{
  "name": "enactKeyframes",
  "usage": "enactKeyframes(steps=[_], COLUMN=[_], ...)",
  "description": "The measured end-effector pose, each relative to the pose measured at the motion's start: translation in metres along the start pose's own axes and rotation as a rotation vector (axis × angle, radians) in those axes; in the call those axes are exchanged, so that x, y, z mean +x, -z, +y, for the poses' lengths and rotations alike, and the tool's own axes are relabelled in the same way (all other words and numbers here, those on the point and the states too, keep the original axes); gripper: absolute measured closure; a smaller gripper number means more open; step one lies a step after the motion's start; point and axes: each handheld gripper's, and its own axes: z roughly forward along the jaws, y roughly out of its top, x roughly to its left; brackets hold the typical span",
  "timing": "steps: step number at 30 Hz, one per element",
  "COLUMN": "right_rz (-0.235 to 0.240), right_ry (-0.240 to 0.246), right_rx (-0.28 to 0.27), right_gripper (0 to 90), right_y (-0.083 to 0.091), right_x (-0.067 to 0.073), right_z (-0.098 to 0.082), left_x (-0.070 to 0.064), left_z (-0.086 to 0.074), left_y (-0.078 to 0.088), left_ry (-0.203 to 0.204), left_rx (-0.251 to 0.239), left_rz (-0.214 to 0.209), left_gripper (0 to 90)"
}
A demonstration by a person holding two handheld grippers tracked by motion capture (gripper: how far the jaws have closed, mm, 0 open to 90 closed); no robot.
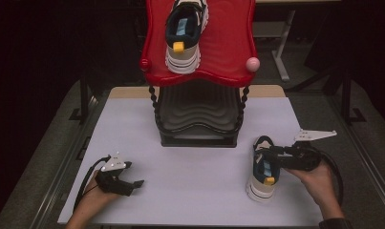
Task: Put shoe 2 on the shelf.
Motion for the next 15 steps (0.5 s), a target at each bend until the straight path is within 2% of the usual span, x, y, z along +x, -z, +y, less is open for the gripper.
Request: enactKeyframes(steps=[7, 9, 15], right_rz=[0.009, 0.029, 0.046], right_ry=[0.021, 0.015, 0.016], right_rx=[-0.018, -0.028, -0.039], right_gripper=[65.2, 66.2, 67.5], right_y=[0.002, 0.0022, 0.0052], right_x=[0.0017, 0.0009, 0.0001], right_z=[0.0004, 0.0003, 0.001], left_x=[0.0, 0.0, 0.0], left_z=[0.0, 0.0, 0.0], left_y=[0.0, 0.0, 0.0], left_ry=[0.0, 0.0, 0.0], left_rx=[0.0, 0.0, 0.0], left_rz=[0.0, 0.0, 0.0], left_gripper=[12.8, 12.8, 12.8])
